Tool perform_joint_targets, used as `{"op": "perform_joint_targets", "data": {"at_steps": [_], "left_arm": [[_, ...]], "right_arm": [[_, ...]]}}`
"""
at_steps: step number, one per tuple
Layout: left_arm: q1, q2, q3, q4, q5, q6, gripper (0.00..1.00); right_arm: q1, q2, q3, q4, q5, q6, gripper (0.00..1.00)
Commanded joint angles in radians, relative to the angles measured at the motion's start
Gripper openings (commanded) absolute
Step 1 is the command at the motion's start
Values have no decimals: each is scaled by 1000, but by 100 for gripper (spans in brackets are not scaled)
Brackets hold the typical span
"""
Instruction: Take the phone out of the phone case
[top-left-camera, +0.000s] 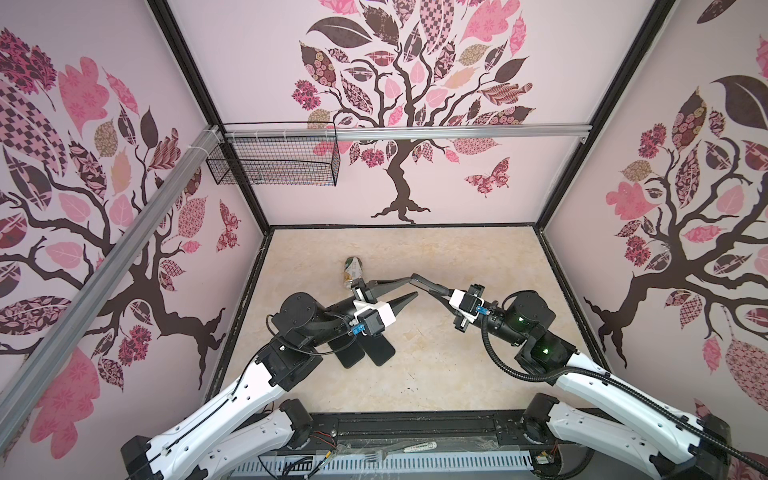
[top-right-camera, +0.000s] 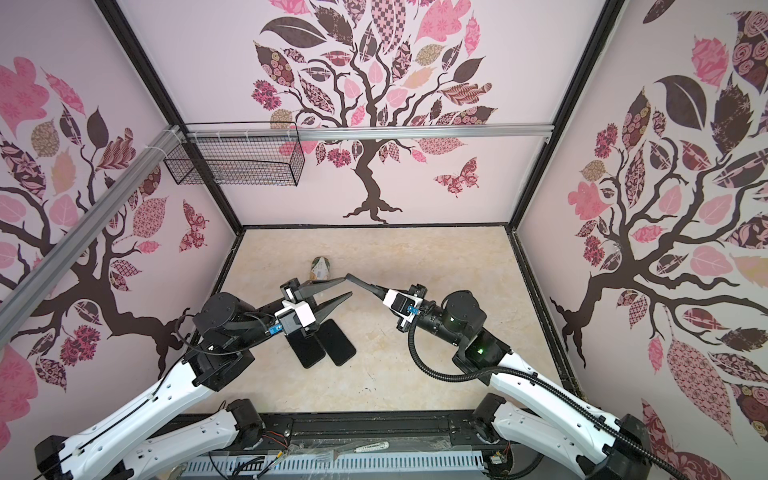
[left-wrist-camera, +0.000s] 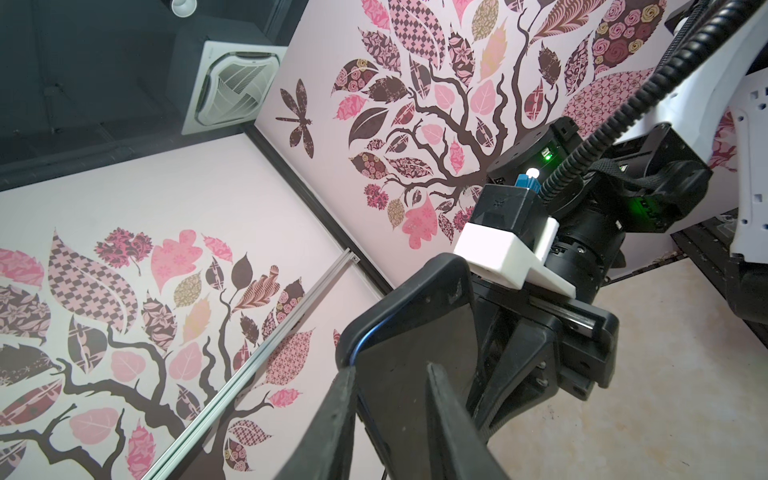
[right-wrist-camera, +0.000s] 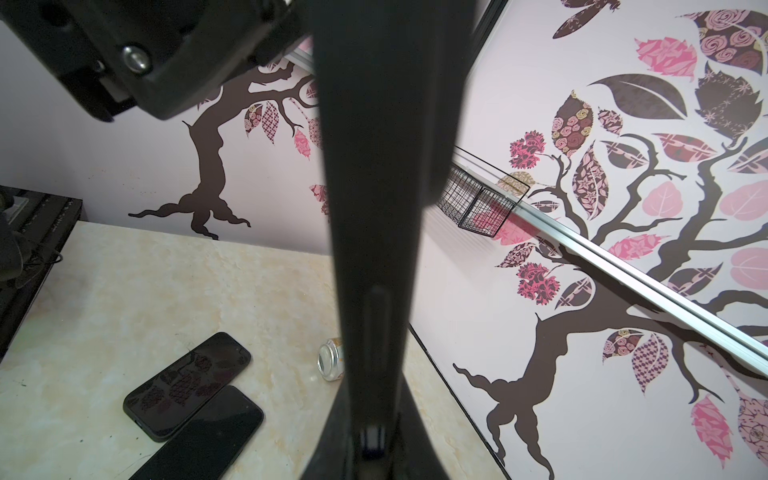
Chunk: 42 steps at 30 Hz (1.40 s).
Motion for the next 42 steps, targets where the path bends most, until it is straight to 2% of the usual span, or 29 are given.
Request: {"op": "perform_joint_targets", "data": {"at_steps": [1, 15, 23, 34, 40, 42], "left_arm": [[-2, -3, -14, -2, -10, -1, 32], [-3, -15, -26, 35, -50, 1, 32], [-2, -9, -26, 24, -30, -2, 32], [-3, 21, 5, -45, 53, 17, 31], [-2, 30, 12, -59, 56, 16, 30], [0, 24, 7, -41, 28, -24, 32]], "right_arm": [[2, -20, 27, 64, -12, -1, 0], [2, -18, 24, 43, -26, -24, 0], [2, -18, 29, 42, -29, -21, 0], [3, -2, 53, 5, -66, -38, 0], [2, 3, 63, -10, -76, -45, 0], [3, 0, 63, -11, -68, -39, 0]]}}
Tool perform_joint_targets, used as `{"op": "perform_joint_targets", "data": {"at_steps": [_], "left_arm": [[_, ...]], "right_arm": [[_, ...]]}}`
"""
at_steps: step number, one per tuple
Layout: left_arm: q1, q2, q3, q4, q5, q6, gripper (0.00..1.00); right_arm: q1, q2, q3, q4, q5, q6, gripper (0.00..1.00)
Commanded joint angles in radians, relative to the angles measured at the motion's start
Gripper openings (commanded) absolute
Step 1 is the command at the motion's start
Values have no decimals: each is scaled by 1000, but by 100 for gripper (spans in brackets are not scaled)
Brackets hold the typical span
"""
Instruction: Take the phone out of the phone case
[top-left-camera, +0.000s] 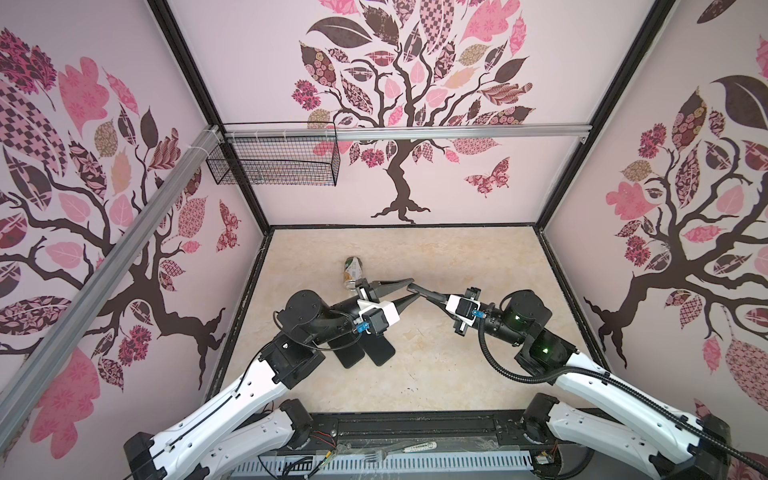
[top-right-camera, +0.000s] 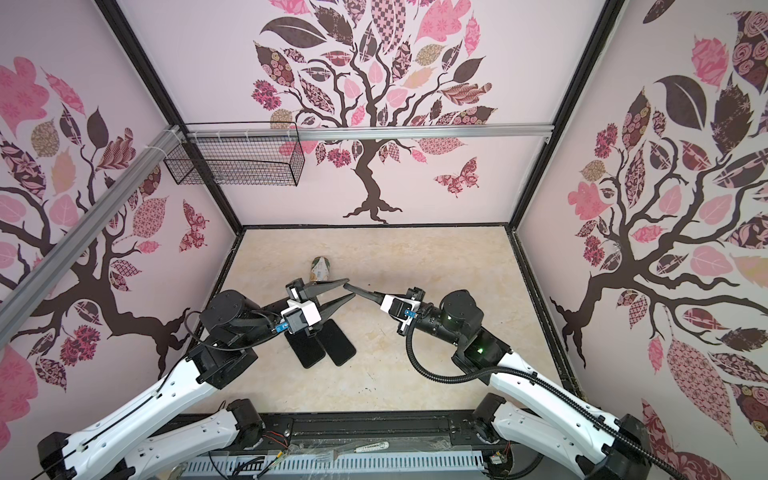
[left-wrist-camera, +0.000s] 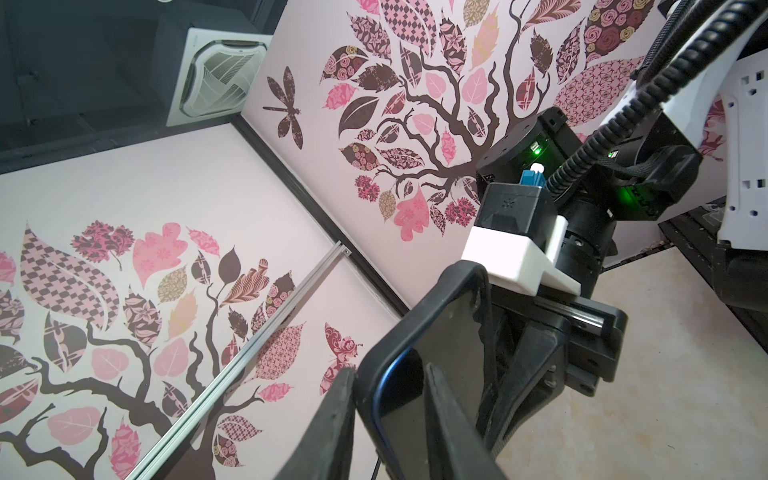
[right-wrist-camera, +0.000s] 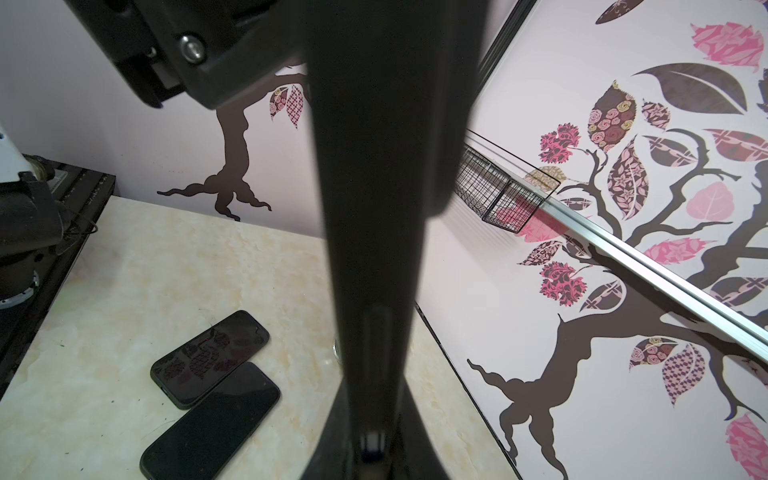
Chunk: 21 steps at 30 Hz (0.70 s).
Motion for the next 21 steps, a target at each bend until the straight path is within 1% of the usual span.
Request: {"op": "perform_joint_targets", "data": {"at_steps": [1, 3, 4, 5, 6, 8, 10, 12, 14, 16, 17, 19, 21], "left_arm": [[10, -3, 5, -2, 8, -72, 34], [64, -14, 9, -5, 55, -165, 40], [98, -23, 8, 0, 81, -230, 45], [127, -31, 6, 9, 77, -302, 49], [142, -38, 6, 12, 44, -365, 54], [169, -53, 17, -22, -33, -480, 69], [175, -57, 47, -111, -103, -555, 79], [178, -56, 79, -176, -168, -649, 85], [178, -48, 101, -204, -200, -745, 84], [179, -26, 127, -235, -208, -817, 84], [178, -8, 147, -258, -227, -862, 84], [179, 23, 189, -306, -280, -930, 85], [178, 49, 233, -363, -318, -971, 84]], "right_arm": [[3, -6, 61, 54, 8, 26, 0], [1, -10, 65, 43, 50, 48, 0], [-6, -14, 67, 37, 70, 70, 0], [-20, -18, 66, 35, 72, 99, 0], [-38, -19, 64, 34, 61, 126, 0], [-101, -24, 58, 42, 27, 232, 0], [-148, -28, 45, 61, -9, 323, 0], [-163, -31, 36, 80, -25, 376, 0], [-163, -27, 34, 98, -45, 427, 0], [-164, -19, 36, 122, -70, 489, 0], [-164, -12, 43, 124, -100, 516, 0], [-165, -4, 51, 121, -148, 533, 0], [-163, -3, 42, 134, -191, 527, 0]]}}
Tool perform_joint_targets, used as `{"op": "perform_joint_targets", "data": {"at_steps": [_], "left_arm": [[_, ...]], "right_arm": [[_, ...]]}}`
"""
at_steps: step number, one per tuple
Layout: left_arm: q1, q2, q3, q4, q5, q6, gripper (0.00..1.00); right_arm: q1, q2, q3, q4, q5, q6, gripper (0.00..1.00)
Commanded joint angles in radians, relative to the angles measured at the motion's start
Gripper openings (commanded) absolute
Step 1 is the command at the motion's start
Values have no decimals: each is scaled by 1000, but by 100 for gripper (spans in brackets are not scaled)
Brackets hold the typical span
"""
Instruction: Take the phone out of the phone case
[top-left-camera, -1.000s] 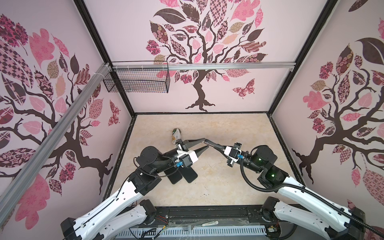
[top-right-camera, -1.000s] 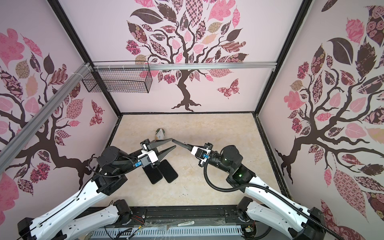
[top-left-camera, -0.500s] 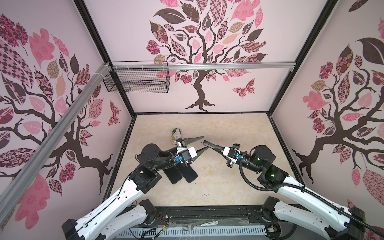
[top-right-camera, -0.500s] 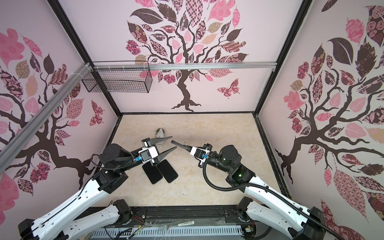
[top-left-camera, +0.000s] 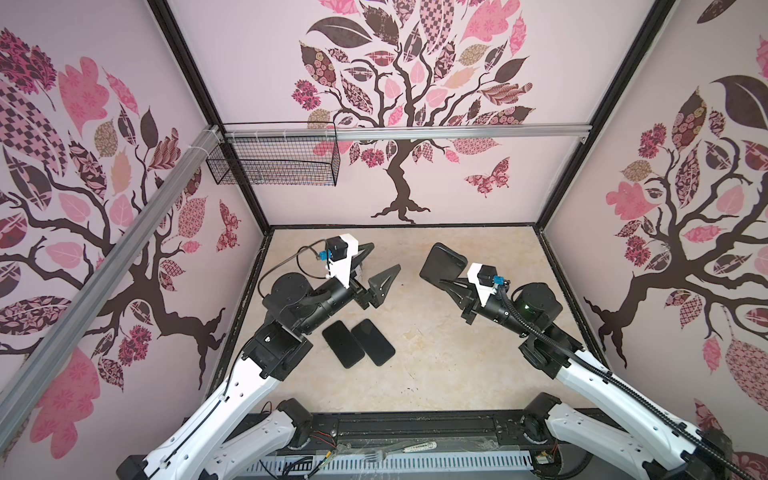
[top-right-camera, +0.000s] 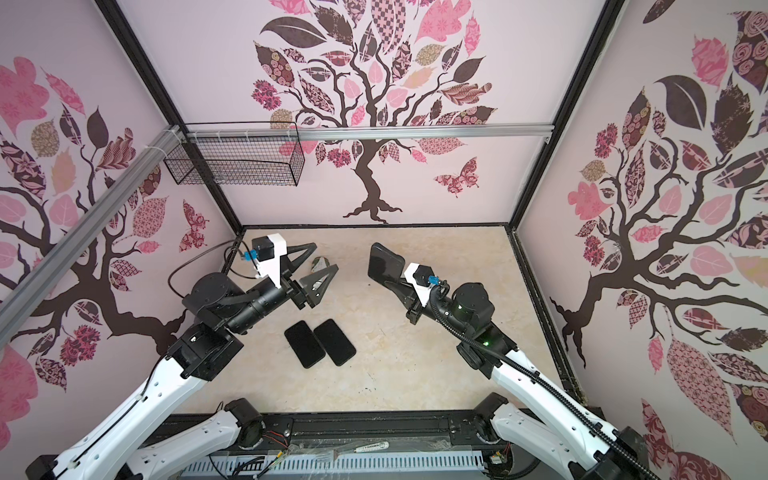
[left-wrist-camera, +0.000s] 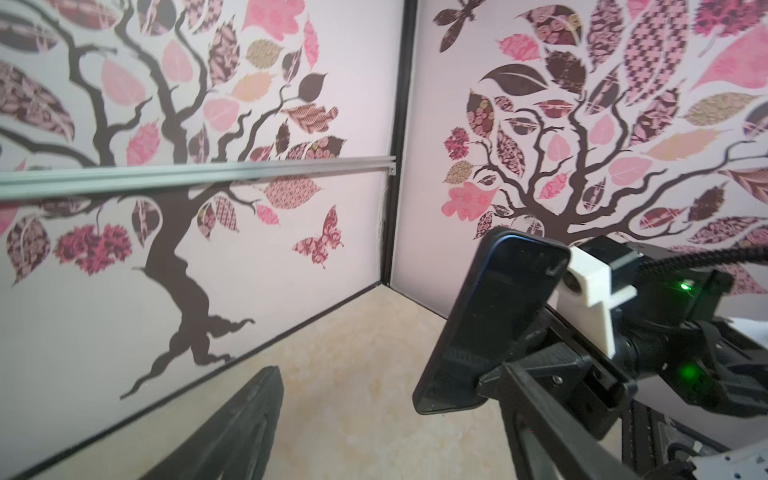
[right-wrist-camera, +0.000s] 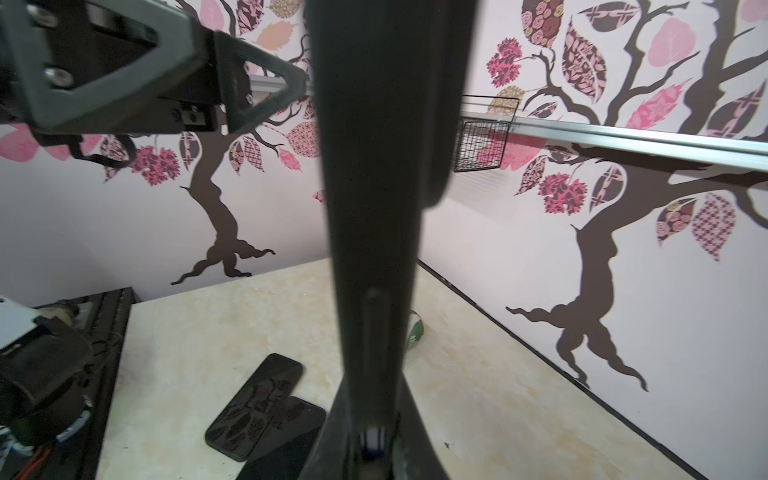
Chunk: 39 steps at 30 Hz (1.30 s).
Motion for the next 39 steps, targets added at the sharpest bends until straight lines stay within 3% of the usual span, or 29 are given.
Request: {"op": "perform_joint_targets", "data": {"at_steps": [1, 5, 10, 15, 34, 39], "left_arm": [[5, 36, 92, -118, -88, -176, 84], [6, 43, 76, -14, 82, -230, 84], [6, 58, 60, 23, 135, -313, 82], [4, 89, 1, 183, 263, -420, 81], [-8, 182, 39, 225, 573, -409, 79], [59, 193, 52, 223, 705, -460, 71]], "right_arm": [[2, -3, 34, 97, -127, 58, 0], [2, 9, 18, 119, -158, 65, 0], [3, 21, 36, 58, -105, 8, 0], [15, 44, 40, 43, -90, -67, 0], [50, 29, 40, 79, -211, -163, 0], [49, 27, 46, 71, -244, -185, 0]]}}
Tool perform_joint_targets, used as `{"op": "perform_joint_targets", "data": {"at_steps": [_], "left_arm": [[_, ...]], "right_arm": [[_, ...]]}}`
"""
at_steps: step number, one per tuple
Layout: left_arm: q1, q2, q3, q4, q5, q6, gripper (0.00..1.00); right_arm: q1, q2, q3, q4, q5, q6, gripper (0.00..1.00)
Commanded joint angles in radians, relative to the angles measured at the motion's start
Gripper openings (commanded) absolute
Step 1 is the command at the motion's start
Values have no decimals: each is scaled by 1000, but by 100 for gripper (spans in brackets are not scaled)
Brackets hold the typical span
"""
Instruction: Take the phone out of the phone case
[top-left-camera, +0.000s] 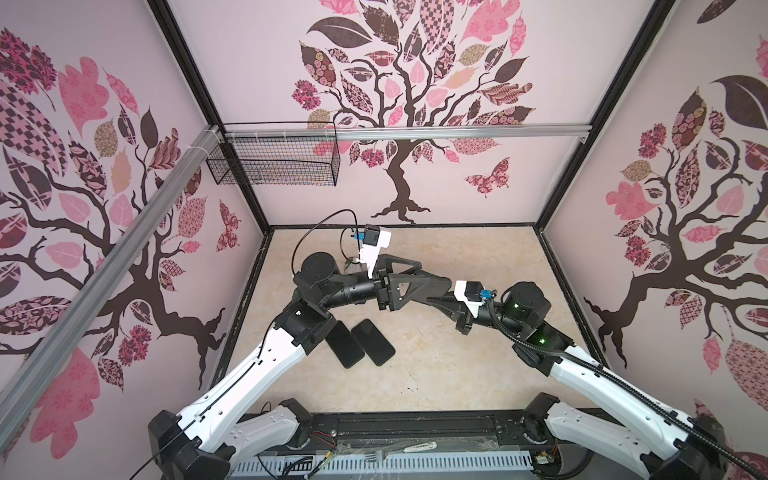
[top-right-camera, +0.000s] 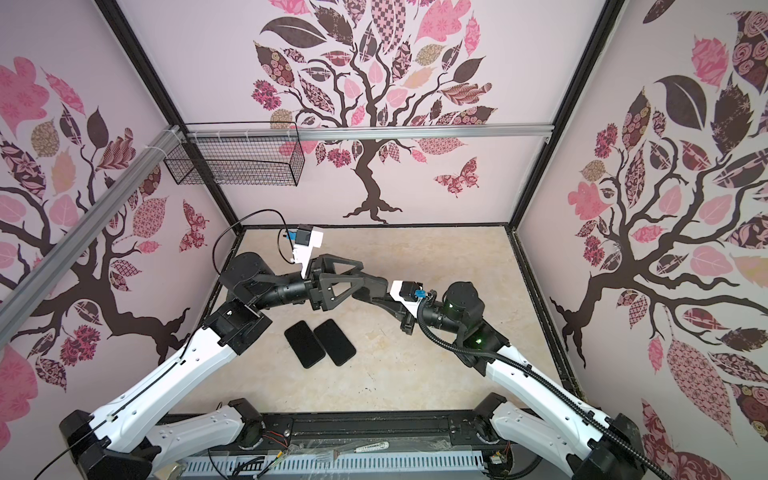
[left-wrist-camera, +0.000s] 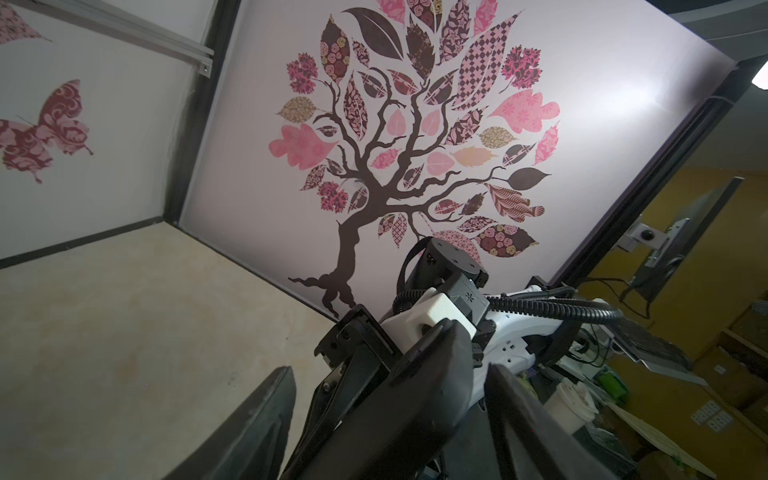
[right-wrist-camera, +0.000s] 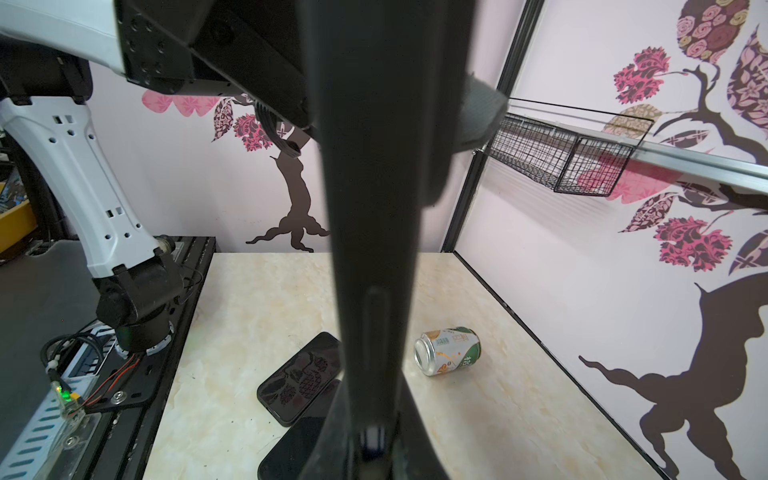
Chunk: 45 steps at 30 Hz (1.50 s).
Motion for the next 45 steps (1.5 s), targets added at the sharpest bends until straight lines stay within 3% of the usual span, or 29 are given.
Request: {"op": "perform_joint_targets", "data": {"at_steps": [1, 7, 15, 25, 31, 45], "left_arm": [[49, 16, 33, 20, 149, -52, 68], [67, 57, 66, 36, 248, -72, 62], [66, 66, 91, -32, 237, -26, 56], [66, 76, 111, -72, 273, -31, 37], [66, 68, 104, -127, 295, -21, 26], [66, 75, 110, -283, 335, 41, 19]], "right_arm": [[6, -20, 50, 70, -46, -20, 0], [7, -7, 63, 52, -48, -36, 0], [7, 5, 88, 4, -55, -77, 0], [7, 2, 88, -20, -43, -175, 0], [7, 7, 100, 20, -9, -250, 0], [7, -2, 120, 21, 18, -522, 0]]}}
